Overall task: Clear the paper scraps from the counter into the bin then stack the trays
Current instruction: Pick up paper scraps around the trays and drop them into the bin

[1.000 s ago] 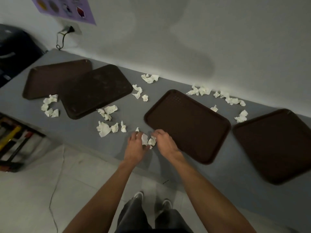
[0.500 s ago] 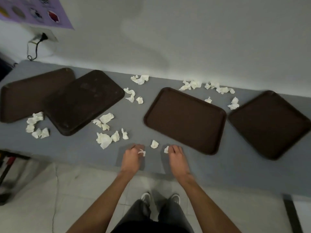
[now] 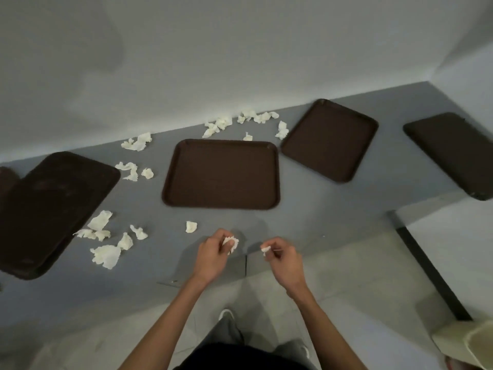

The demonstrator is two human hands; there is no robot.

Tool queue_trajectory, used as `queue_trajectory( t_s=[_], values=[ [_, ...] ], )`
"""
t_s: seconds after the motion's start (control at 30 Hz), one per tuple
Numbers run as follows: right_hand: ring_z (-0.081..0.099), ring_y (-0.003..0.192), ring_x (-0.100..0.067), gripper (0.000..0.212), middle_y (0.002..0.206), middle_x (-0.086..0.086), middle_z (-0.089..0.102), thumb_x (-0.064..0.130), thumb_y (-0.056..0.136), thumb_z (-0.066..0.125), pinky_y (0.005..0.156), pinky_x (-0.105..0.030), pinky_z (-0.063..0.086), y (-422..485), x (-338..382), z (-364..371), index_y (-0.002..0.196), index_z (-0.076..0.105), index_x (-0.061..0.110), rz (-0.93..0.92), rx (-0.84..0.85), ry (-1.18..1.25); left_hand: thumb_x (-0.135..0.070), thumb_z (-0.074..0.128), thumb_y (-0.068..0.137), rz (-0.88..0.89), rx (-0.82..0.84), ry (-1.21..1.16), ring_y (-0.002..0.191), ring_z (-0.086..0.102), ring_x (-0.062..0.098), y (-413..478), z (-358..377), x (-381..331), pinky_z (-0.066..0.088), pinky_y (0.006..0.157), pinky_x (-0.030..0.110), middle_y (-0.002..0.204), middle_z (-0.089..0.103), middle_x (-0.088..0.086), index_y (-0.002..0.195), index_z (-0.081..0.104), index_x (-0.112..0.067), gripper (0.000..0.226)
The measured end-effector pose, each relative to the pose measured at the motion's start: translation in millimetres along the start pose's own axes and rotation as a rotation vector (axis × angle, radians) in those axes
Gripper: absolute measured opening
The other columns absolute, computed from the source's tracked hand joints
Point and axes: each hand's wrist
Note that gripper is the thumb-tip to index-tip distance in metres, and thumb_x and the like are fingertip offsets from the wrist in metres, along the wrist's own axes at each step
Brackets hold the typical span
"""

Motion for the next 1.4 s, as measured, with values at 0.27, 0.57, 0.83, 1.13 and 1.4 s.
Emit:
queue_trajectory(
  t_s=[0.27, 0.57, 0.83, 1.13, 1.4],
  values=[
    [0.076, 0.085, -0.016, 0.019, 0.087, 0.005, 0.079, 0.008, 0.087, 0.071, 0.088, -0.05, 0.062, -88.1, -93.9, -149.9, 0.087, 0.079, 0.025, 0.294, -0.269, 0.352, -0.026, 0.079, 0.088, 0.097, 0.261, -0.061, 0.074, 0.071, -0.004, -24.6, 146.1, -116.6, 0.05, 0.068, 0.013, 0.078, 0.077, -0.013, 0.087, 0.076, -0.023, 0.004],
    [0.071, 0.077, -0.004, 0.011, 0.084, 0.015, 0.077, 0.018, 0.089, 0.078, 0.075, -0.03, 0.06, -178.3, -223.1, -320.0, 0.091, 0.078, 0.029, 0.389, -0.554, 0.328, -0.024, 0.081, 0.088, 0.19, 0.519, -0.073, 0.084, 0.071, -0.006, -95.9, 350.9, -258.6, 0.055, 0.079, 0.016, 0.088, 0.078, -0.017, 0.087, 0.08, -0.024, 0.001],
    [0.071, 0.082, -0.003, 0.021, 0.091, 0.008, 0.077, 0.015, 0.095, 0.075, 0.066, -0.018, 0.05, -217.9, -322.8, -437.6, 0.104, 0.068, 0.033, 0.524, -0.802, 0.423, -0.01, 0.074, 0.089, 0.293, 0.71, -0.004, 0.079, 0.075, 0.008, -123.3, 500.9, -353.9, 0.062, 0.079, 0.035, 0.083, 0.079, -0.01, 0.087, 0.072, -0.029, 0.019],
    [0.072, 0.093, -0.01, 0.023, 0.105, 0.005, 0.075, 0.018, 0.101, 0.071, 0.073, -0.023, 0.057, -214.2, -442.1, -554.6, 0.113, 0.054, 0.027, 0.722, -0.956, 0.461, -0.016, 0.076, 0.091, 0.347, 0.836, 0.031, 0.082, 0.071, 0.0, -117.8, 670.8, -441.2, 0.06, 0.078, 0.026, 0.092, 0.077, -0.009, 0.096, 0.062, -0.023, 0.016],
    [0.071, 0.086, 0.001, 0.011, 0.093, 0.014, 0.075, 0.018, 0.097, 0.075, 0.077, -0.024, 0.058, -193.0, -553.7, -649.4, 0.096, 0.067, 0.025, 0.847, -0.944, 0.318, -0.014, 0.076, 0.092, 0.305, 0.887, 0.111, 0.088, 0.069, 0.004, -122.0, 809.5, -492.9, 0.053, 0.069, 0.011, 0.095, 0.072, -0.008, 0.094, 0.063, -0.022, 0.015]
  ],
)
Point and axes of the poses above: each hand's wrist, its own y-axis towards the middle knuckle, its own z-axis out of the palm, x = y × z
